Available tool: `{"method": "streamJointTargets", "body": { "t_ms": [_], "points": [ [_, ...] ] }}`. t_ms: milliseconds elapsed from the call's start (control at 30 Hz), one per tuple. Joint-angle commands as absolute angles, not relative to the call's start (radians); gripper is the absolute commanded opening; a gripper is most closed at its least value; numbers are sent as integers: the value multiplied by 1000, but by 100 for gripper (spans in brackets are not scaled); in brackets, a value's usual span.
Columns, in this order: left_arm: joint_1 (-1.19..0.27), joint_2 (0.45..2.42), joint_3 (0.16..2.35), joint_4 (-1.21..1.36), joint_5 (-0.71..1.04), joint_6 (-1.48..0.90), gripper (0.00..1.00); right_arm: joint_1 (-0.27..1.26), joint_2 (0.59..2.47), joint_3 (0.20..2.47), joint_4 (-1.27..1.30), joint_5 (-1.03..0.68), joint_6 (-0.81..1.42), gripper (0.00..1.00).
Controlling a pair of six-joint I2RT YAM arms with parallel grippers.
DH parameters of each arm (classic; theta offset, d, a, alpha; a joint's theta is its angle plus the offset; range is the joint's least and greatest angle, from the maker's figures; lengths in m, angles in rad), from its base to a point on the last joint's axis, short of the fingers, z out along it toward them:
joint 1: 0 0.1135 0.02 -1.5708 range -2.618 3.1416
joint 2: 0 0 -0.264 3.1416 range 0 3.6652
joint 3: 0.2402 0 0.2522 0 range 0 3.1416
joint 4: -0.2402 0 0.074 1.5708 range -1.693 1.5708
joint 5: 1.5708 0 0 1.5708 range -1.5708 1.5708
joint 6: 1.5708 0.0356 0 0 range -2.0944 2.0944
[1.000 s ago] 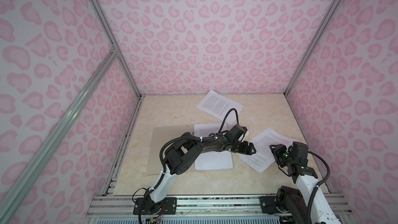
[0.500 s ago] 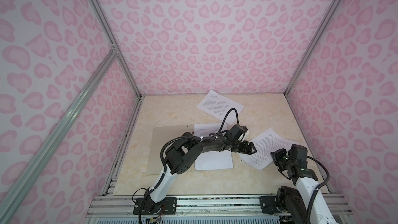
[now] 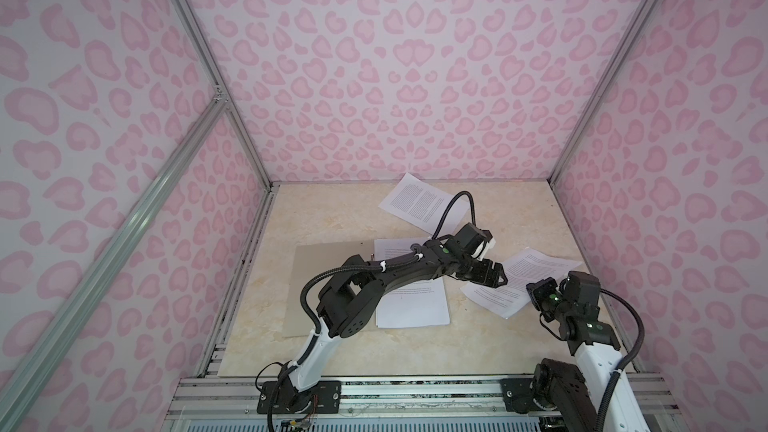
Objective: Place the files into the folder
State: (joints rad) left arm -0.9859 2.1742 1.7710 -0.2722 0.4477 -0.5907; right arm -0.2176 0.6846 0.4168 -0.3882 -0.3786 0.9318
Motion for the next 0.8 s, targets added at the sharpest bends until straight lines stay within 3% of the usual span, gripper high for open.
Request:
{"method": "streamJointTargets", "body": {
  "t_ms": [0, 133, 367, 567, 633, 767],
  "points": [
    [-989, 2005, 1813, -364, 437, -528, 88, -206, 734, 465, -341, -384, 842, 0],
    [-988, 1816, 1703, -409, 326, -469, 88, -123, 870, 608, -360, -375, 718, 0],
    [-982, 1375, 1313, -393, 141, -346, 91, 94, 1032, 911, -417, -259, 563, 0],
    [-980, 989, 951, -349, -194, -275, 96, 280, 1238, 1196, -457, -331, 496, 0],
    [-979, 880, 869, -370, -301, -280, 100, 328, 1301, 1267, -457, -411, 507, 0],
    [-979, 656, 743, -438, -486, -310, 98, 415, 1382, 1353, -419, -573, 555, 0]
  ]
}}
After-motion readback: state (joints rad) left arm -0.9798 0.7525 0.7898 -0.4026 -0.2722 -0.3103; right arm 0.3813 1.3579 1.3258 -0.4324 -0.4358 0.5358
